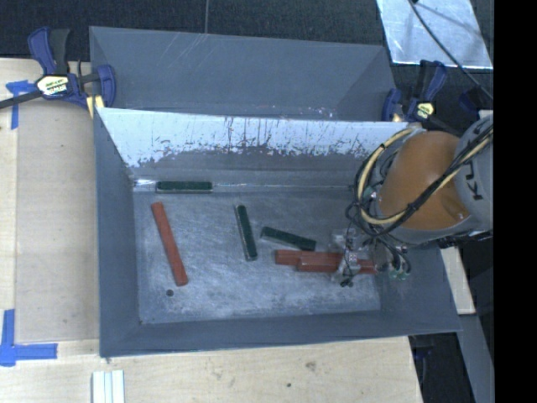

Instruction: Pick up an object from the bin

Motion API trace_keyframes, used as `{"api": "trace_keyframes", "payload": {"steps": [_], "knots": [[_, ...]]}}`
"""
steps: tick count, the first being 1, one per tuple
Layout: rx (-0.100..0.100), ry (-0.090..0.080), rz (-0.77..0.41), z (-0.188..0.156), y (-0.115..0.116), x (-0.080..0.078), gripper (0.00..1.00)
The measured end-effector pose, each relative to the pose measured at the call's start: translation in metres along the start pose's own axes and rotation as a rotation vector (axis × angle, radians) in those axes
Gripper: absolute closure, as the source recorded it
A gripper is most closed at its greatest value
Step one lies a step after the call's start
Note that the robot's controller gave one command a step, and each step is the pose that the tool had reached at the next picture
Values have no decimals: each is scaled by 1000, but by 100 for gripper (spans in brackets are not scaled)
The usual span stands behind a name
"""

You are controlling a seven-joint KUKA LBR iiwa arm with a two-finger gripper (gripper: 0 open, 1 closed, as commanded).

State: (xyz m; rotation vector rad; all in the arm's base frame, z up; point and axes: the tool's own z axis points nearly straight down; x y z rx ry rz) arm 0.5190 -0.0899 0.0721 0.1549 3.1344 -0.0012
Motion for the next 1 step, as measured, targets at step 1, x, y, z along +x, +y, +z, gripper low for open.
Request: {"api": "trace_keyframes", "payload": {"steps": [1], "knots": [[0, -9, 41, -191, 3, -11, 100]]}}
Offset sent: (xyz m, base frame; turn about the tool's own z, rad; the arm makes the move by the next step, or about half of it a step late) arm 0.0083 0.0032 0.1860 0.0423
